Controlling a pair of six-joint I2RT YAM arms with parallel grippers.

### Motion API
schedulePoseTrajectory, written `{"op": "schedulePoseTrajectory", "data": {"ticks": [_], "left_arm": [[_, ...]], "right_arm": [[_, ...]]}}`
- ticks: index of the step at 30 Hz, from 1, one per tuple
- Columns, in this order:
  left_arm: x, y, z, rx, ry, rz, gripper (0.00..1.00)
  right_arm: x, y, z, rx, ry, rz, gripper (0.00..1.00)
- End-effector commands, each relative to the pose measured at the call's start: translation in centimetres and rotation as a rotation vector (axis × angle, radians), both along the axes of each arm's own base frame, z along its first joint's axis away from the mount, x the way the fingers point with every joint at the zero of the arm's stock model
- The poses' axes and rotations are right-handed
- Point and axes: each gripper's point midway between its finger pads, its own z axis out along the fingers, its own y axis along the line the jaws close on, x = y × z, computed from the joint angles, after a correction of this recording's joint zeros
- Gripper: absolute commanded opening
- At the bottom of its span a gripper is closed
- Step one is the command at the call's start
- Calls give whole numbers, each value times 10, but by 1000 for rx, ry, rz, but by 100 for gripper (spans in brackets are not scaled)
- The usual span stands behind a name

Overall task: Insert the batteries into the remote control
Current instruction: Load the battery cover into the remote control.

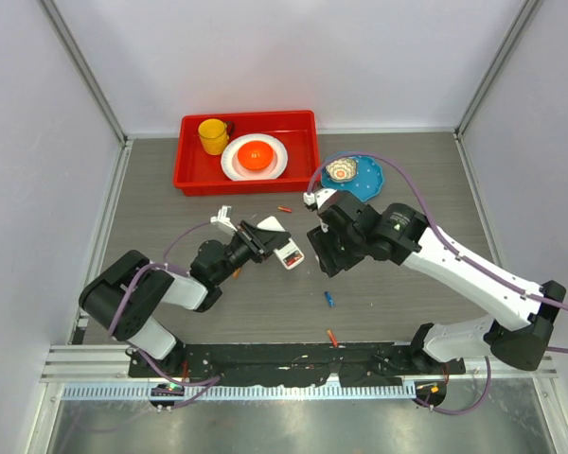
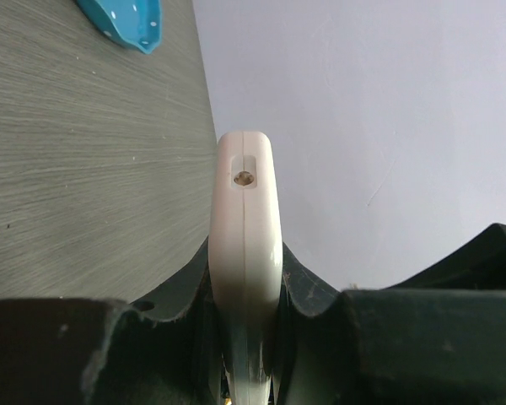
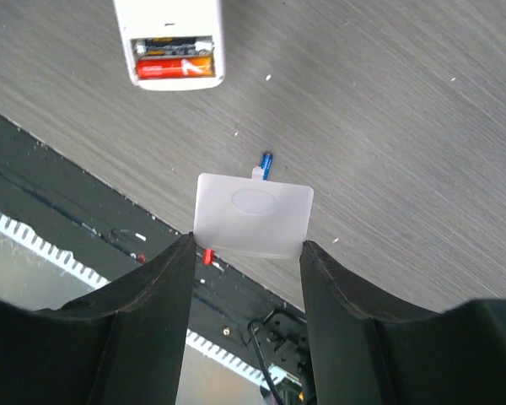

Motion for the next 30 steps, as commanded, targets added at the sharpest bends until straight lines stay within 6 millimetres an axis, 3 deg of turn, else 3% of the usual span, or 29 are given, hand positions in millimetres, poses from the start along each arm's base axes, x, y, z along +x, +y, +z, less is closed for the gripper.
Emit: {"op": "schedulePoseTrajectory", "data": {"ticks": [1, 6, 8, 15, 30], "left_arm": [[2, -4, 71, -150, -255, 18, 0], [0, -11, 67, -144, -246, -2, 0], [-1, -12, 65, -140, -239, -3, 1], [-9, -21, 57, -134, -218, -19, 0], [-23, -26, 68, -126, -278, -46, 0]], "right_arm": [[-19, 4, -2, -51, 82, 92, 21], [-15, 18, -11, -49, 89, 102, 10], [-15, 25, -16, -46, 107, 107, 1], [-7, 41, -25, -49, 120, 122, 1], [-1, 55, -36, -40, 133, 131, 1]]}}
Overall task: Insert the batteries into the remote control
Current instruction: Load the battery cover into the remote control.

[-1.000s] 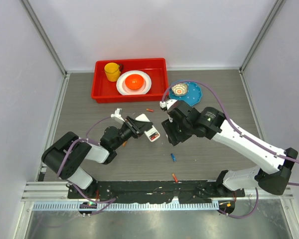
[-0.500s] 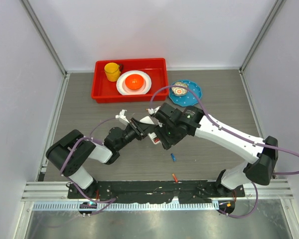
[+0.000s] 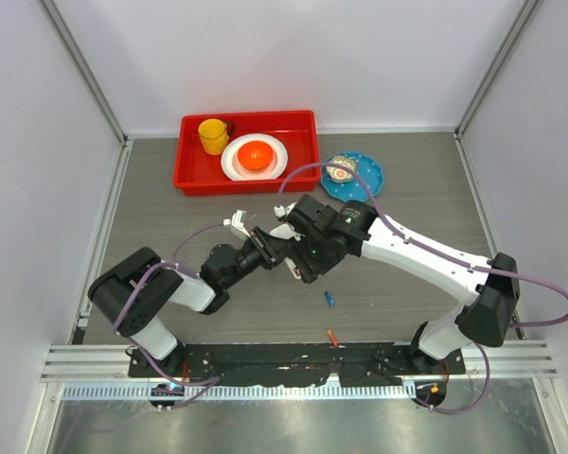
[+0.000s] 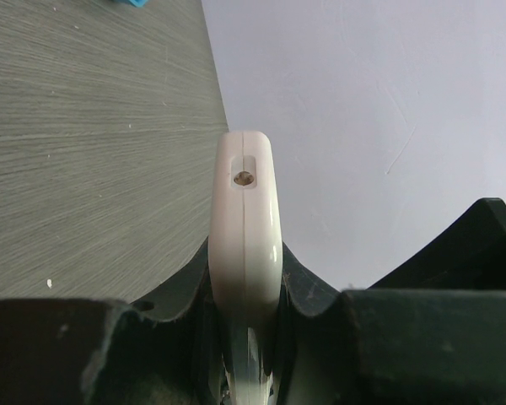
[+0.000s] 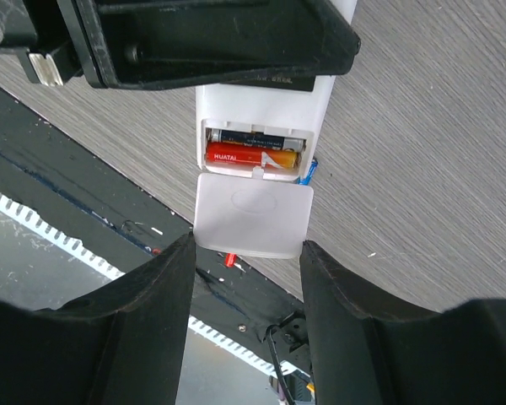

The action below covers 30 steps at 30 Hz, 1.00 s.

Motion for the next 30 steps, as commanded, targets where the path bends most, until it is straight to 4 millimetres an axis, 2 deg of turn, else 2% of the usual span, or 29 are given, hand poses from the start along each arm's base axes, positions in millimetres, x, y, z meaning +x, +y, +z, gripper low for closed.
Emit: {"op": "schedulePoseTrajectory", "data": {"ticks": [1, 18, 30], "left_arm": [[-6, 5, 81, -190, -251, 11, 0], [-12, 3, 87, -204, -263, 2, 0], [-12, 2, 90, -214, -263, 1, 0]], "right_arm": [[7, 14, 12, 53, -38, 20, 1], [17, 10, 1, 18, -79, -11, 1], [15, 13, -3, 30, -68, -9, 1]]}}
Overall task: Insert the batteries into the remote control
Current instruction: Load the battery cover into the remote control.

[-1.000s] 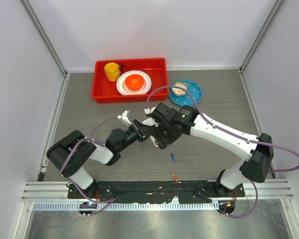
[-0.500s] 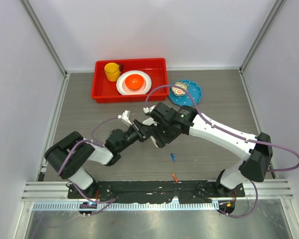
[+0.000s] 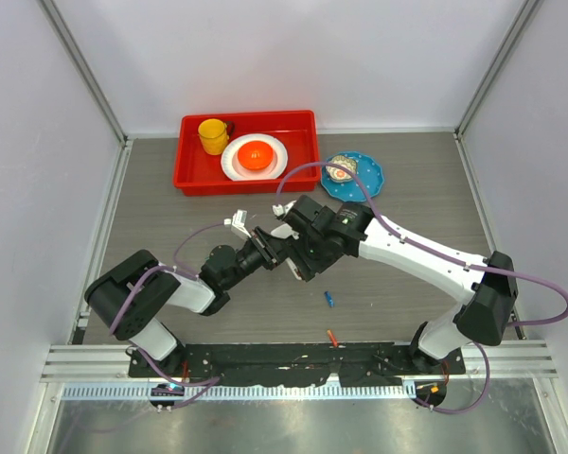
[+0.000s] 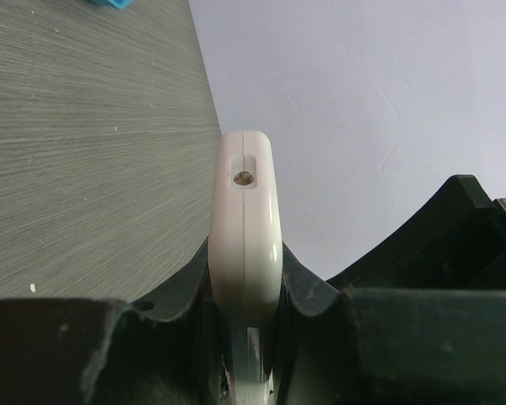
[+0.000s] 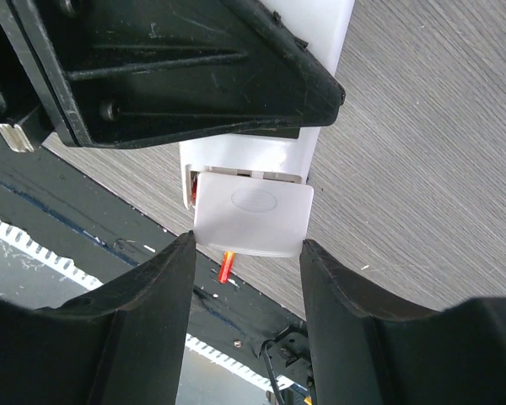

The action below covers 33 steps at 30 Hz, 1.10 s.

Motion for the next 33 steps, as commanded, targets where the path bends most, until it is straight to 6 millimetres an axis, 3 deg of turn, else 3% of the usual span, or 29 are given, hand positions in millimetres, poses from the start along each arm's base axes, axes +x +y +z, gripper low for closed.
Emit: {"op": "schedulePoseTrajectory", "data": {"ticks": [1, 33], "left_arm": [[-7, 4, 81, -206, -232, 2, 0], [-20, -7, 88, -220, -248, -35, 0]], "right_arm": [[4, 8, 2, 31, -27, 8, 1], [14, 14, 4, 58, -66, -33, 1]]}}
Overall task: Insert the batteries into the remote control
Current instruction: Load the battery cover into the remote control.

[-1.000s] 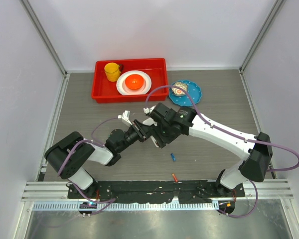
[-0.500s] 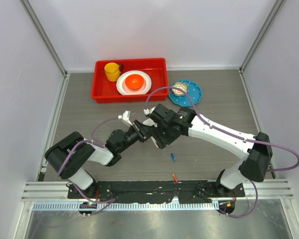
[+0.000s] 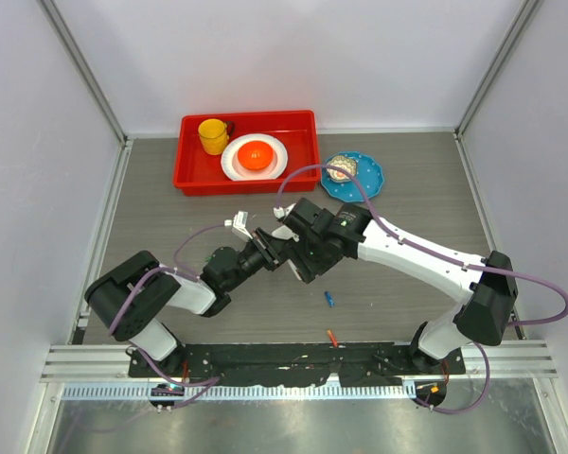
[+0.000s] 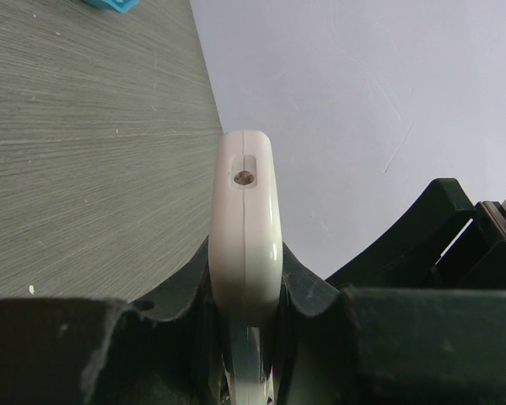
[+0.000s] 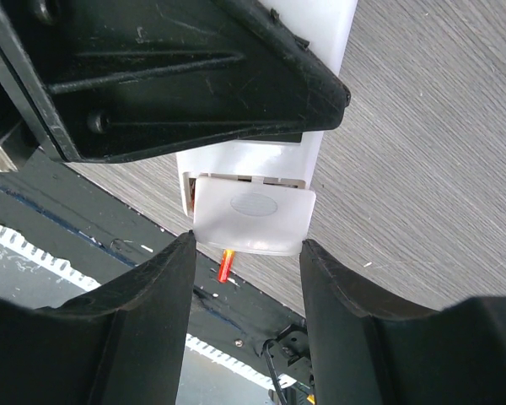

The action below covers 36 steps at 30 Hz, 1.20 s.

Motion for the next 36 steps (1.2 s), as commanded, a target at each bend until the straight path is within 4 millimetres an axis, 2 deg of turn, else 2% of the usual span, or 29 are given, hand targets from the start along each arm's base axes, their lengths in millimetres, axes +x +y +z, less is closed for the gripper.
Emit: {"op": "schedulePoseTrajectory", "data": {"ticks": [1, 13, 25, 36], "left_arm": [[-19, -4, 87, -221, -242, -51, 0], [-27, -11, 89, -220, -258, -72, 0], [-17, -1, 80, -193, -249, 12, 0], [-15, -5, 76, -186, -240, 6, 0]], "right_arm": [[16, 16, 13, 70, -78, -23, 1], [19, 15, 12, 67, -78, -34, 1], [11, 5, 25, 75, -70, -40, 1], [7, 5, 34, 98, -72, -32, 1]]}}
